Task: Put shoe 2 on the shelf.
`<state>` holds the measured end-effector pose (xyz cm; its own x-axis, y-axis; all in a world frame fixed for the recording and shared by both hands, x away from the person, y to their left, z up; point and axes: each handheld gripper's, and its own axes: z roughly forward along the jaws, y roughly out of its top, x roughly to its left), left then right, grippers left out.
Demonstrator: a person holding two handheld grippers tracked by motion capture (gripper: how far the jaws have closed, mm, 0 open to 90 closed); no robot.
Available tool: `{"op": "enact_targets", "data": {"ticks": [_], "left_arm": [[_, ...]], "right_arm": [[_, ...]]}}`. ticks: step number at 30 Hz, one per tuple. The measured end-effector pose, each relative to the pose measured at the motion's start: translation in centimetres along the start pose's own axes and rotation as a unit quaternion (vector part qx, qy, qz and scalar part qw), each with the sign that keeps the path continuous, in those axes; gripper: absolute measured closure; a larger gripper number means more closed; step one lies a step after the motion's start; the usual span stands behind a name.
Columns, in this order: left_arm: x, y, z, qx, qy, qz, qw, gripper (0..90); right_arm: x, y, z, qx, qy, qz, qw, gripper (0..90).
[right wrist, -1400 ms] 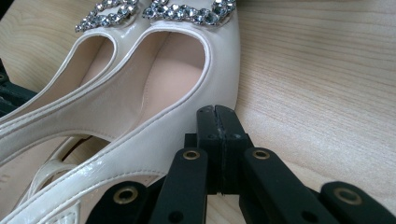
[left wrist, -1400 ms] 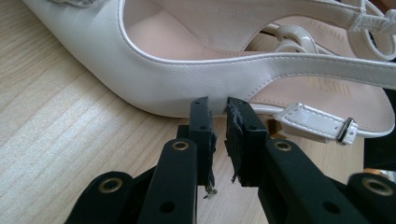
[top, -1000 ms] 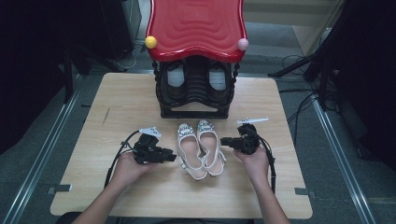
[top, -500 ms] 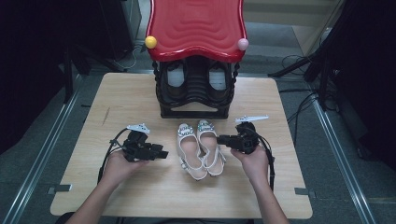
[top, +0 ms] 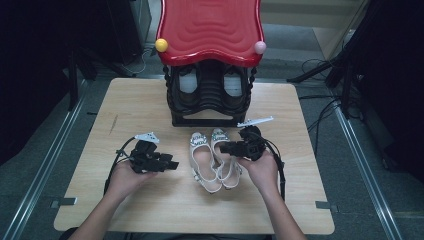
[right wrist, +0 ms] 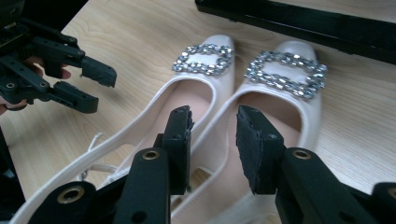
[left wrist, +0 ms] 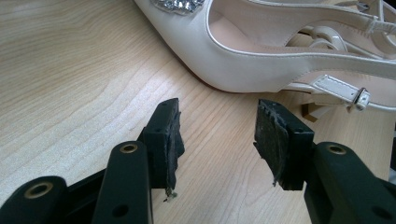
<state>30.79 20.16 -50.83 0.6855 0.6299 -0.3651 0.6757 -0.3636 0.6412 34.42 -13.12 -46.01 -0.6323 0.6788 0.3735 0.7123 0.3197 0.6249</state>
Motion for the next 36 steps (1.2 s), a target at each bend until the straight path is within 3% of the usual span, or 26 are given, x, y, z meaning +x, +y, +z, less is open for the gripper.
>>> {"op": "enact_targets", "data": {"ticks": [9, 15, 18, 24, 31, 33, 36], "left_arm": [[0.5, 0.0, -0.1, -0.01, -0.006, -0.011, 0.9999, 51.1], [0.3, 0.0, 0.2, -0.003, -0.002, -0.004, 1.0, 51.0], [0.5, 0.0, 0.4, 0.002, 0.001, -0.006, 1.0, 51.2], [0.6, -0.1, 0.4, 0.002, 0.002, -0.008, 1.0, 51.2], [0.7, -0.1, 0.1, 0.0, 0.001, -0.008, 1.0, 51.2], [0.8, -0.1, 0.1, -0.001, -0.001, -0.01, 0.9999, 51.1], [1.0, -0.2, 0.1, -0.001, 0.001, -0.014, 0.9999, 51.1]], "right_arm": [[1.3, 0.9, 1.9, 0.039, -0.016, -0.011, 0.9991, 57.4], [1.9, 0.7, 3.4, 0.08, -0.029, -0.014, 0.9962, 55.3], [1.9, 0.7, 4.1, 0.088, -0.039, -0.018, 0.9952, 54.9], [1.9, 0.7, 4.8, 0.103, -0.04, -0.005, 0.9938, 55.4], [2.2, 0.4, 5.6, 0.136, -0.055, -0.003, 0.9892, 56.6], [2.4, 0.2, 5.8, 0.156, -0.072, -0.012, 0.9851, 58.1], [2.5, 0.0, 5.5, 0.156, -0.078, -0.016, 0.9846, 61.6]]}}
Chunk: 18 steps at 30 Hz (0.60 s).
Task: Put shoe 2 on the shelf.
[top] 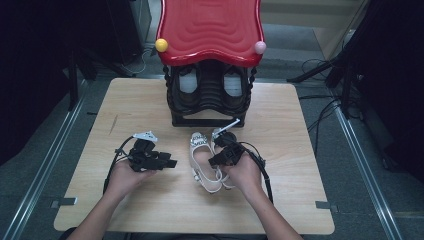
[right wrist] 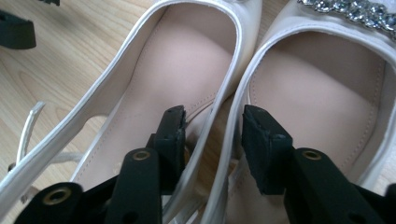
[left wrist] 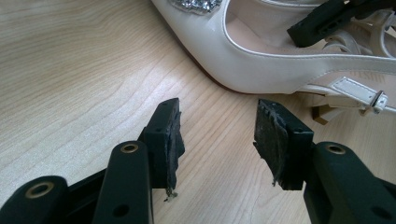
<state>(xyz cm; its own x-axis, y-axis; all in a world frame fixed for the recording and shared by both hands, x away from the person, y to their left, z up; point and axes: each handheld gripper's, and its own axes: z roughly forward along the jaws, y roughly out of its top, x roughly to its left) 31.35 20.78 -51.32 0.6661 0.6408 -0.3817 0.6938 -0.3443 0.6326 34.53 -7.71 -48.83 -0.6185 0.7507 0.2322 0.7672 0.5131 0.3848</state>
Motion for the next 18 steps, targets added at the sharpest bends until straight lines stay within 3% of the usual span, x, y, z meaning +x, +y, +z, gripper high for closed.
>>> {"op": "enact_targets", "data": {"ticks": [6, 11, 14, 18], "left_arm": [[0.26, -0.05, -0.3, -0.009, 0.001, -0.007, 0.9999, 51.0], [0.41, -0.12, -0.55, -0.012, 0.006, -0.01, 0.9999, 50.7], [0.36, -0.14, -0.66, -0.014, 0.008, -0.007, 0.9998, 50.5], [0.5, -0.14, -0.71, -0.013, 0.008, -0.01, 0.9998, 50.2]], "right_arm": [[0.62, 0.24, 0.15, 0.012, -0.023, -0.015, 0.9995, 68.6], [0.23, 0.43, 0.06, 0.014, -0.014, -0.001, 0.9998, 78.4], [-0.13, 0.71, 0.04, 0.021, -0.003, 0.011, 0.9997, 80.9], [-0.05, 0.97, -0.01, 0.029, -0.006, 0.01, 0.9995, 82.6]]}}
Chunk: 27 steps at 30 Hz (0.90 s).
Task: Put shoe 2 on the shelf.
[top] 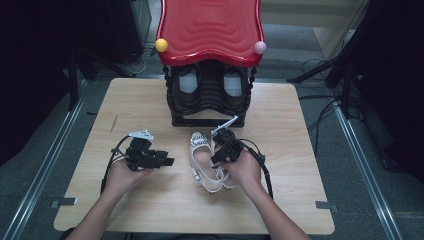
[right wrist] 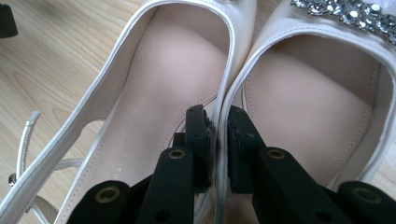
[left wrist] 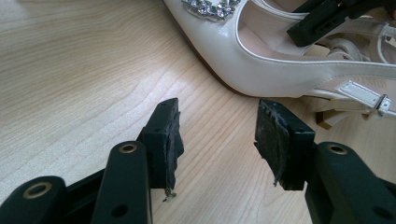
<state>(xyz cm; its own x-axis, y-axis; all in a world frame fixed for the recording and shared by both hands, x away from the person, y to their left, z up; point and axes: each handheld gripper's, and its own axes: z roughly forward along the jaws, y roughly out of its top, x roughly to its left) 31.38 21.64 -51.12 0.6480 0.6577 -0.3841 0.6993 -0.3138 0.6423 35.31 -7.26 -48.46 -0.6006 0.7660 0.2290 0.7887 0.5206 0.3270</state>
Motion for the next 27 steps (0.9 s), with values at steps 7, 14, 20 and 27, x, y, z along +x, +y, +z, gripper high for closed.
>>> {"op": "enact_targets", "data": {"ticks": [7, 14, 20, 27], "left_arm": [[0.3, 0.0, -0.2, -0.009, 0.01, -0.002, 0.9999, 48.1], [0.8, -0.1, -0.7, -0.015, 0.017, -0.007, 0.9997, 46.9], [1.3, -0.2, -1.2, -0.021, 0.023, -0.012, 0.9994, 46.7], [1.8, -0.5, -1.8, -0.029, 0.032, -0.02, 0.9989, 46.7]], "right_arm": [[-0.8, 0.2, -0.4, 0.012, 0.019, 0.006, 0.9997, 85.5], [-1.0, 0.7, -1.3, 0.031, 0.02, -0.037, 0.9986, 85.7], [-0.4, 1.6, -3.3, 0.035, 0.036, -0.091, 0.9946, 85.8], [1.4, 2.1, -6.2, 0.034, 0.052, -0.178, 0.9822, 85.9]]}}
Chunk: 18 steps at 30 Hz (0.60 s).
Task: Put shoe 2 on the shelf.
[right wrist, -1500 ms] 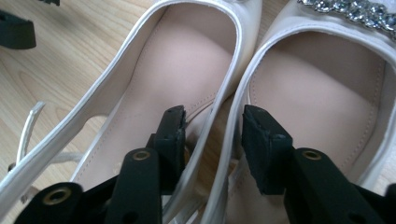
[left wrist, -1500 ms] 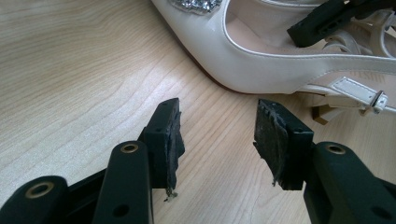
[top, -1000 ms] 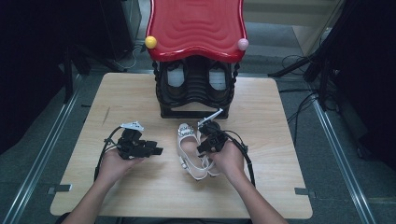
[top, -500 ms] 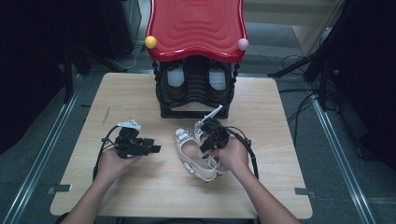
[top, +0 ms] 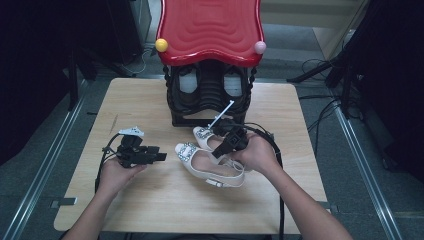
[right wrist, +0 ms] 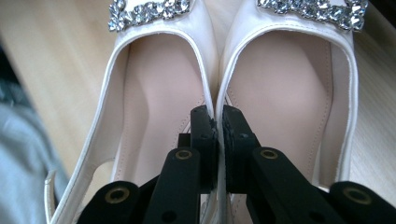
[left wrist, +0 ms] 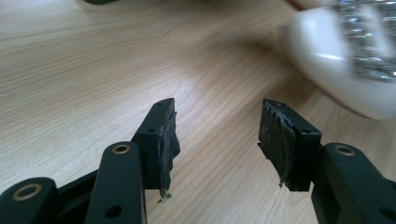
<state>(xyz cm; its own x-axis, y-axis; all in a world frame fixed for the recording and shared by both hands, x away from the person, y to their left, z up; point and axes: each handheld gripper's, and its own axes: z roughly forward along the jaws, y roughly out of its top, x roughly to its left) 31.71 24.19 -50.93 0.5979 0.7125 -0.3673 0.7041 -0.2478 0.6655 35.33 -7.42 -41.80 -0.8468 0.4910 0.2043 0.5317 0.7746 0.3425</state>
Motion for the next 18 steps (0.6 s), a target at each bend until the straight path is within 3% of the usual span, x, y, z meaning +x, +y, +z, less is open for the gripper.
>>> {"op": "enact_targets", "data": {"ticks": [6, 10, 11, 16, 18], "left_arm": [[0.7, -0.4, -1.1, -0.007, 0.014, -0.005, 0.9999, 46.7], [1.1, -0.9, -1.9, -0.01, 0.02, -0.014, 0.9996, 46.7], [1.2, -1.1, -2.0, -0.013, 0.023, -0.016, 0.9995, 46.7], [1.3, -2.0, -2.8, -0.018, 0.034, -0.022, 0.999, 46.7], [1.4, -2.2, -3.1, -0.021, 0.035, -0.026, 0.9988, 46.7]], "right_arm": [[2.2, 0.8, -2.7, -0.017, 0.032, -0.064, 0.9973, 85.8], [3.1, 1.5, -4.3, -0.025, 0.055, -0.118, 0.9912, 85.9], [3.1, 1.7, -4.6, -0.034, 0.059, -0.116, 0.9909, 85.9], [2.9, 2.9, -6.6, -0.043, 0.066, -0.158, 0.9843, 85.8], [2.7, 3.4, -7.4, -0.034, 0.066, -0.174, 0.982, 85.8]]}}
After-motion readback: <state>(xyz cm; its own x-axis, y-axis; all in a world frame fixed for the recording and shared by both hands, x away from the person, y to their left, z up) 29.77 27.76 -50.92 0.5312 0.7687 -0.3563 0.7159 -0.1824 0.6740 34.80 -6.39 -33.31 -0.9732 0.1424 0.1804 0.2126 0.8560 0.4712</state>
